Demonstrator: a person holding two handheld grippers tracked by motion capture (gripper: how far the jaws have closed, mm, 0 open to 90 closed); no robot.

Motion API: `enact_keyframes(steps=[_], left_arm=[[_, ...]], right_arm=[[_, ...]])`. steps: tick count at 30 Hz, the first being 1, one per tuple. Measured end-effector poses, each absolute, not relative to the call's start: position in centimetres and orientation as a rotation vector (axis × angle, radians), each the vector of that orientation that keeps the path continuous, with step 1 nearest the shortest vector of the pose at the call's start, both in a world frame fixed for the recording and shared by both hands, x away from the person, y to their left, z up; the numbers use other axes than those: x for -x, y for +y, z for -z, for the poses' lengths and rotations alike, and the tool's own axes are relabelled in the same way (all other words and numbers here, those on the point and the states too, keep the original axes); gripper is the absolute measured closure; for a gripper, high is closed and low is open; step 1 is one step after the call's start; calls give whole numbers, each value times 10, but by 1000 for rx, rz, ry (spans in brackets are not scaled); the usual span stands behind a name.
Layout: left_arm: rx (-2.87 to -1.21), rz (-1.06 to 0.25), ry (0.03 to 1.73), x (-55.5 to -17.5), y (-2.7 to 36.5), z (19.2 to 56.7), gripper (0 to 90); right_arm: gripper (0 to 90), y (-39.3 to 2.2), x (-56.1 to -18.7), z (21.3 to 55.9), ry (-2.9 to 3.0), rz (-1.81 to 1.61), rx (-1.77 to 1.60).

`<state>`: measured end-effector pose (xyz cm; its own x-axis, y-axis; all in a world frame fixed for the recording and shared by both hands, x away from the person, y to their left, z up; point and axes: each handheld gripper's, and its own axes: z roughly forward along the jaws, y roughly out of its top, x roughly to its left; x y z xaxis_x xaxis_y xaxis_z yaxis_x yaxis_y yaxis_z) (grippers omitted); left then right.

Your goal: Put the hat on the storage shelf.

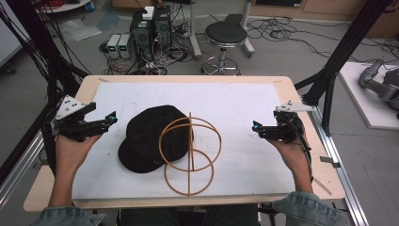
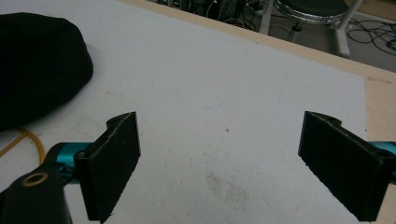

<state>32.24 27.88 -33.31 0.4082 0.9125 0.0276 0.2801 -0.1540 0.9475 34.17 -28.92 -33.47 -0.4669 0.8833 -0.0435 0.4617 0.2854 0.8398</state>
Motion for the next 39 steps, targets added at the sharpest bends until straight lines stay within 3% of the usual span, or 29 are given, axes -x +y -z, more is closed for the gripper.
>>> enact_keyframes(steps=[11, 39], left_arm=[[-1706, -757, 1021, -336, 259, 338, 203], [-1888, -567, 872, -383, 156, 363, 213]], right_arm=[[126, -291, -336, 339, 2056, -1056, -1209], [126, -309, -312, 343, 2022, -1036, -1258]])
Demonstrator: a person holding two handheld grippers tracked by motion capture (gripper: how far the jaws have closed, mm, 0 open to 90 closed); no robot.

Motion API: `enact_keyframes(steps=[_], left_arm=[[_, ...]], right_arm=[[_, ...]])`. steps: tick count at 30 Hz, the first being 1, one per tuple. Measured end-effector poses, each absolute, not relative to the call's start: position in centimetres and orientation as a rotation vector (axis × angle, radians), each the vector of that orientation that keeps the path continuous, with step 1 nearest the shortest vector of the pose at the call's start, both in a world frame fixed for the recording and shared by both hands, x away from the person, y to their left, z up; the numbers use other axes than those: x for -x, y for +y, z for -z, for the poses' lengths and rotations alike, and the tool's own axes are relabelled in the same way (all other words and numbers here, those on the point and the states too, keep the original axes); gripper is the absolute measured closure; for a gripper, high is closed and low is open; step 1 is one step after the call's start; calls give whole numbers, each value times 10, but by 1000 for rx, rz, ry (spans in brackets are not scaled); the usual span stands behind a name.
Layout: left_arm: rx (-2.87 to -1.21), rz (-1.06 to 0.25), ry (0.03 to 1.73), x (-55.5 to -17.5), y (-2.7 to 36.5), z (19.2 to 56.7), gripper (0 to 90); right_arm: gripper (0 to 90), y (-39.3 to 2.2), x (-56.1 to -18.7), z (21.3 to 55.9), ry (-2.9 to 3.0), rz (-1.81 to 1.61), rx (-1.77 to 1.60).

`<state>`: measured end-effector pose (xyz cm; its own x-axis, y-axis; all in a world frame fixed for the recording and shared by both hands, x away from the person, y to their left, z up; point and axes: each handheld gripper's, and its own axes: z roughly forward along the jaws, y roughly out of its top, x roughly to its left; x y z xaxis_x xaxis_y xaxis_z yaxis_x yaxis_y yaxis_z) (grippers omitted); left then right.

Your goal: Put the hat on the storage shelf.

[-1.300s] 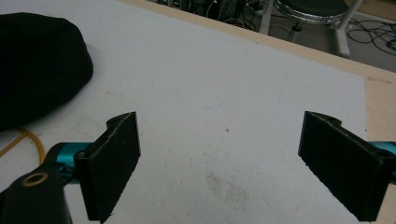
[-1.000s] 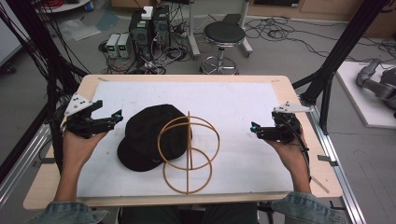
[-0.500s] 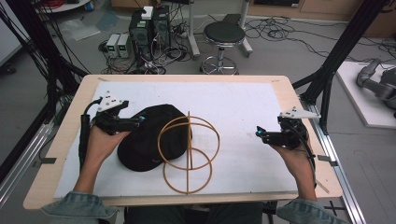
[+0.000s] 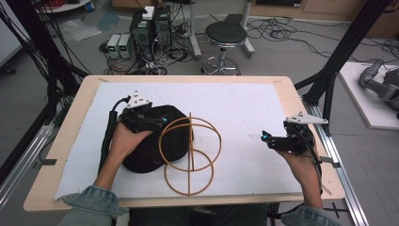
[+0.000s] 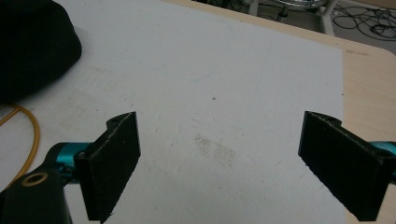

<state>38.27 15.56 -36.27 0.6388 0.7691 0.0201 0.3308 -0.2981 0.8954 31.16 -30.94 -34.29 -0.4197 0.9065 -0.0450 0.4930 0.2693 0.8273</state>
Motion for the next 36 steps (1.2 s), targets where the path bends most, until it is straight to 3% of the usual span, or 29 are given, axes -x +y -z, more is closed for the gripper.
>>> enact_keyframes(steps=[22, 36], left_arm=[[-2020, -524, 863, -386, 128, 380, 256], [-2174, -509, 963, -388, 128, 386, 292]], right_arm=[[126, -305, -313, 343, 2039, -1034, -1241], [126, -304, -314, 342, 2044, -1045, -1241]])
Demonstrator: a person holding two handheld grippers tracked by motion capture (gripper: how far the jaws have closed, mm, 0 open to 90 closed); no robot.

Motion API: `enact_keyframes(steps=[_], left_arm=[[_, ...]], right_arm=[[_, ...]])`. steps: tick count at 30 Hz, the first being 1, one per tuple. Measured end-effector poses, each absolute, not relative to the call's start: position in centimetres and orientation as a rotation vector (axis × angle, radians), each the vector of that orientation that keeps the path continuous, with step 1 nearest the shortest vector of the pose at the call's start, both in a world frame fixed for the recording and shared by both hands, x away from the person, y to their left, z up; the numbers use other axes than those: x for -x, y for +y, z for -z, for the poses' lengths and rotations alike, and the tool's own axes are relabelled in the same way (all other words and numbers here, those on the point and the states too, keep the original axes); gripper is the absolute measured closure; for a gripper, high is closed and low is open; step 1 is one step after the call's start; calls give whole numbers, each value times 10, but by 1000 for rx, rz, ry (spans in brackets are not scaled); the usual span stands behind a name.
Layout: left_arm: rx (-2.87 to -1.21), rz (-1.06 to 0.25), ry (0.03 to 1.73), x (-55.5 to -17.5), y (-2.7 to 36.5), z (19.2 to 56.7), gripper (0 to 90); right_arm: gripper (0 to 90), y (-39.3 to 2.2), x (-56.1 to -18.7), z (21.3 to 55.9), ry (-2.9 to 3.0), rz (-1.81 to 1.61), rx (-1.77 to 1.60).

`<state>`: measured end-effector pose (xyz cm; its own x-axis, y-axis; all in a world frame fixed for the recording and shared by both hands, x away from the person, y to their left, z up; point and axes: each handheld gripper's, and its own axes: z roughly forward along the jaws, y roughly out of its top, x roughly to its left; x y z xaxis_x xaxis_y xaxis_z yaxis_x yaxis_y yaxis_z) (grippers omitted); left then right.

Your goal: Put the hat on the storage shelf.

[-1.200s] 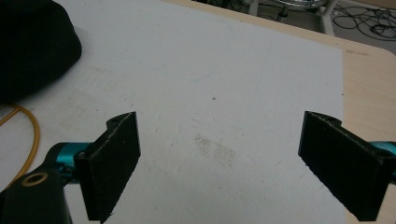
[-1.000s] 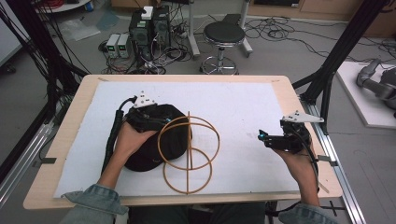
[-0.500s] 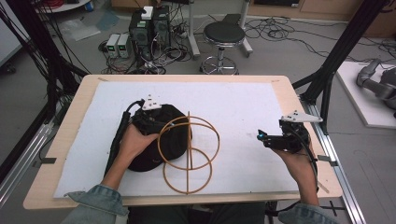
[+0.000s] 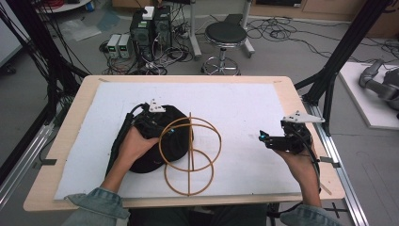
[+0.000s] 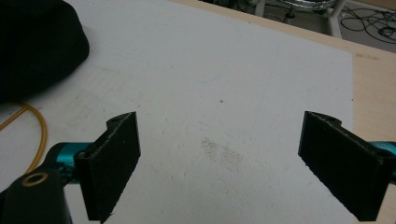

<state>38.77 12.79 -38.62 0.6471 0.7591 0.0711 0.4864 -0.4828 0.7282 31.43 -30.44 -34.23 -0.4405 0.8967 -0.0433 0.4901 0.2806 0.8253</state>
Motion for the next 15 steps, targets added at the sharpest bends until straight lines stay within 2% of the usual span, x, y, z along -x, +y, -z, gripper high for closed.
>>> enact_keyframes(steps=[8, 15], left_arm=[[-2209, -471, 984, -388, 130, 388, 490], [-2211, -497, 923, -384, 132, 384, 709]], right_arm=[[126, -305, -315, 342, 2042, -1044, -1234], [127, -306, -315, 342, 2043, -1039, -1231]])
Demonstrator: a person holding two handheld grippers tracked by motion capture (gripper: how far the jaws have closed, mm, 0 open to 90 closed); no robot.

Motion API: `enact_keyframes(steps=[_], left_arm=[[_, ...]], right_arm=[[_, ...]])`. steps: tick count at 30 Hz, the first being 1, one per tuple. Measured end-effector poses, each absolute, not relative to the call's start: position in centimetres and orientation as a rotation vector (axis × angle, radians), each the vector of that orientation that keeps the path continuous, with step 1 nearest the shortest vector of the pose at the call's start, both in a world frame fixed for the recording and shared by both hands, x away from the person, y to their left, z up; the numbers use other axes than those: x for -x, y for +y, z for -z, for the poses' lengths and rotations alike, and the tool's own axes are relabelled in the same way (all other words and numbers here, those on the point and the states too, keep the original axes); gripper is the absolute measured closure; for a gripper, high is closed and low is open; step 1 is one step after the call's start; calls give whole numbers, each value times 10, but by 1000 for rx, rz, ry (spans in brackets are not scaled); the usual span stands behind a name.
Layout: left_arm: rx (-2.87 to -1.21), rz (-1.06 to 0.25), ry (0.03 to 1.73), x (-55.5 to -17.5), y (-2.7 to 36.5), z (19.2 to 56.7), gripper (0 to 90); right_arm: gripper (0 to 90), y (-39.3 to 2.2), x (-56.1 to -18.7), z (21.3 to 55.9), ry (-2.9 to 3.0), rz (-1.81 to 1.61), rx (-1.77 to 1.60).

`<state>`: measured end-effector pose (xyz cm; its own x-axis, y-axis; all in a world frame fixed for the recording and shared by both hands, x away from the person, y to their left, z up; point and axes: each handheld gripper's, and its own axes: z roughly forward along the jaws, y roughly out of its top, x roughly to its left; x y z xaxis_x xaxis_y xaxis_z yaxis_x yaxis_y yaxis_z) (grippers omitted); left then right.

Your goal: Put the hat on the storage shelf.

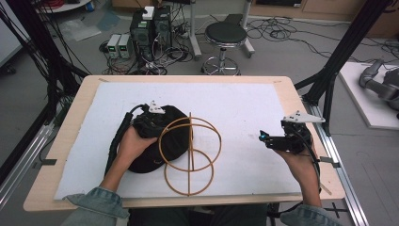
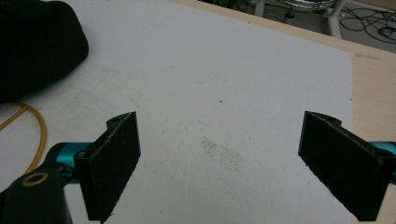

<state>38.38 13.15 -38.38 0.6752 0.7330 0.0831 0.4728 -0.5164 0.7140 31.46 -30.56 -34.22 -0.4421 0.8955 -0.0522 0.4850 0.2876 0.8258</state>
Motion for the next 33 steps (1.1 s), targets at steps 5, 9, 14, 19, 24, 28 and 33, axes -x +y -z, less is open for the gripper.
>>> enact_keyframes(steps=[5, 9, 14, 19, 24, 28, 33], left_arm=[[-2171, -519, 877, -380, 140, 376, 794], [-2116, -506, 841, -378, 148, 371, 803], [-2028, -507, 766, -376, 161, 364, 803], [-1922, -520, 729, -372, 176, 355, 803], [-1864, -545, 678, -367, 187, 343, 802], [-1853, -573, 649, -363, 192, 335, 802], [-1812, -609, 665, -361, 201, 328, 802]], right_arm=[[126, -305, -314, 342, 2041, -1044, -1233], [127, -305, -314, 341, 2042, -1044, -1232], [127, -305, -315, 340, 2037, -1053, -1226], [127, -305, -315, 340, 2037, -1058, -1228], [126, -305, -315, 340, 2040, -1058, -1224], [127, -304, -315, 340, 2039, -1060, -1230], [127, -306, -316, 339, 2039, -1070, -1235]])
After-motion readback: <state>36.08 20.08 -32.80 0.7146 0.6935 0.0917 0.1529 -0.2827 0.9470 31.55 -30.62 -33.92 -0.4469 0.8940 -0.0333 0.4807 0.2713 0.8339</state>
